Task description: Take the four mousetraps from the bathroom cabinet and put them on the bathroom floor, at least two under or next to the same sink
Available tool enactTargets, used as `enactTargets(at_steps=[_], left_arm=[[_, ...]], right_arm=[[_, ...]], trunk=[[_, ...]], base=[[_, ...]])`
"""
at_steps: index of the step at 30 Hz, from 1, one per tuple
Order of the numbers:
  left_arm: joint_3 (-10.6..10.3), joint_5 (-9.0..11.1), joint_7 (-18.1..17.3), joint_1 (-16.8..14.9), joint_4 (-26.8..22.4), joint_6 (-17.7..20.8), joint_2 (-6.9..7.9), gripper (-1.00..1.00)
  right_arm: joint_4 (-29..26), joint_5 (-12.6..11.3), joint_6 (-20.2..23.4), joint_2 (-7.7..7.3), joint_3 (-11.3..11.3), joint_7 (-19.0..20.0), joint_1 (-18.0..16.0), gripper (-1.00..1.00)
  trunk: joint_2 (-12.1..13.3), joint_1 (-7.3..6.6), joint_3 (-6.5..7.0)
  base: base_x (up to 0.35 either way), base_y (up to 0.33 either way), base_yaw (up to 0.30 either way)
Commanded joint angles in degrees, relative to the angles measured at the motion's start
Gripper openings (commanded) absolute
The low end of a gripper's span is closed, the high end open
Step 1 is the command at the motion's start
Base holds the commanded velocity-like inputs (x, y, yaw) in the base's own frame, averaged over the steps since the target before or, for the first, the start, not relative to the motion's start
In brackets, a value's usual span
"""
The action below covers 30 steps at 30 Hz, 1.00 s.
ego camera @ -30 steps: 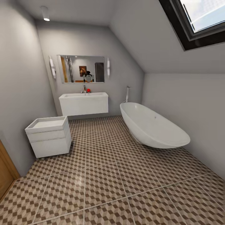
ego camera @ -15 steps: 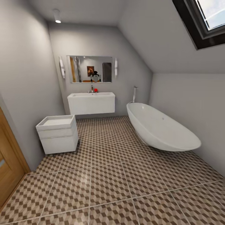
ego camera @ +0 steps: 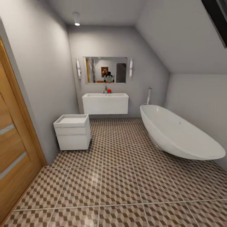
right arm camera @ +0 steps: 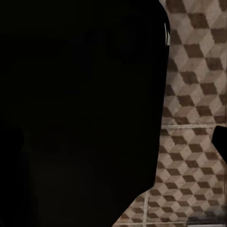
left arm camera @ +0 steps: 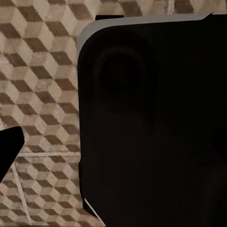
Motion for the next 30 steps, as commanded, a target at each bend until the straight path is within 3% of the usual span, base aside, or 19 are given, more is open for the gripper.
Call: enactTargets(at_steps=[1, 30], left_arm=[[0.0, 0.0, 0.0, 0.0, 0.0, -0.1, 0.13, 1.0], [-0.3, 0.0, 0.0, 0.0, 0.0, -0.2, 0.36, 1.0]], right_arm=[[0.0, 0.1, -0.1, 0.01, 0.0, -0.1, 0.0, 1.0], [0.0, 0.2, -0.7, 0.01, 0.1, -0.1, 0.0, 1.0]], trunk=[[0.0, 0.0, -0.05], [0.0, 0.0, -0.05]], base=[[0.0, 0.0, 0.268], [0.0, 0.0, 0.269]])
